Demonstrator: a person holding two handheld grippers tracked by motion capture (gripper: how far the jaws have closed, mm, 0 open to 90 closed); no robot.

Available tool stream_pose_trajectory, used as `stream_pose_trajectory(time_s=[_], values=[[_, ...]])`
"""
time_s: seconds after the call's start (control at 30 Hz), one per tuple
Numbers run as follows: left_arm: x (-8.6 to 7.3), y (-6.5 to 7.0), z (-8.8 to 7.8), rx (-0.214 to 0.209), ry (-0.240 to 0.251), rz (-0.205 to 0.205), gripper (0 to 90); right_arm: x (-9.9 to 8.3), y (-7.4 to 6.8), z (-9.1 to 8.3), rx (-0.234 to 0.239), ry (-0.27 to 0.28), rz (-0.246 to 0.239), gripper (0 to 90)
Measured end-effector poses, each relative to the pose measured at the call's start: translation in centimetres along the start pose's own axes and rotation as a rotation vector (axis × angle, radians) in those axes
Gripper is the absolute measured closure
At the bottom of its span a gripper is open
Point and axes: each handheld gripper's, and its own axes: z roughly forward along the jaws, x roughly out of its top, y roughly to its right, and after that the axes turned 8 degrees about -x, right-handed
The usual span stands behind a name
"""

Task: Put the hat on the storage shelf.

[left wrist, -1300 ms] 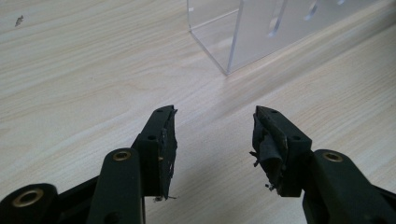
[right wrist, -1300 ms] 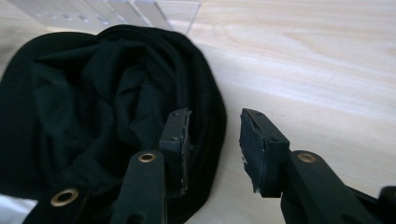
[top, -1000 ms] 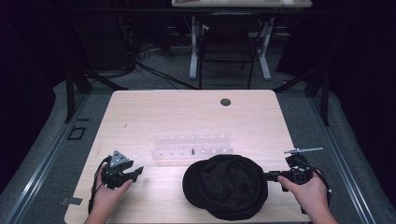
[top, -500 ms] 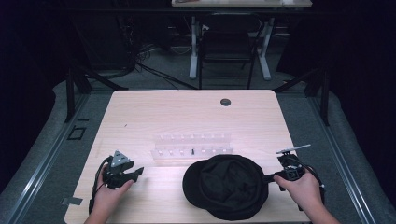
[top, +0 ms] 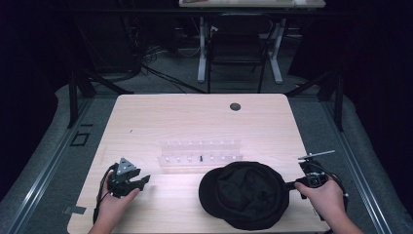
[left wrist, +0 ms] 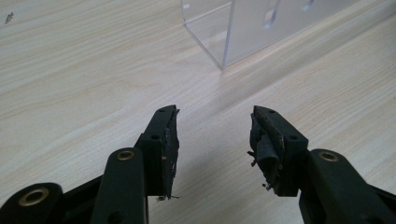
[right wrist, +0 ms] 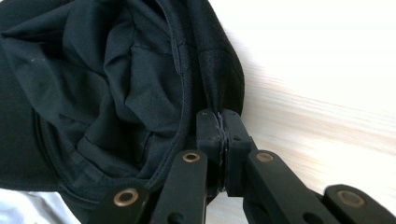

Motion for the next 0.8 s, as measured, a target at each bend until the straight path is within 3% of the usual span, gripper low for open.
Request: stream_pose_trajectory(time_s=[0.27, 0.53, 0.6, 0.67, 0.8], values=[[0.0, 0.0, 0.2, -0.001, -0.006, 0.006, 51.6, 0.5, 1.3, -0.6, -0.050, -0.042, 0.039, 87.3], [0.0, 0.2, 0.2, -0.002, -0.007, 0.005, 51.6, 1.1, 0.9, 0.2, -0.080, -0.098, 0.031, 82.8], [0.0, 0.2, 0.3, -0.002, -0.008, 0.006, 51.6, 1.2, 0.7, 0.4, -0.101, -0.106, 0.058, 81.0], [0.0, 0.2, 0.3, -0.002, -0.009, 0.007, 51.6, 1.3, 0.9, 0.5, -0.074, -0.111, 0.051, 80.5], [0.0, 0.2, 0.4, 0.001, -0.004, 0.006, 51.6, 1.4, 1.0, 1.0, -0.084, -0.141, 0.059, 78.8]])
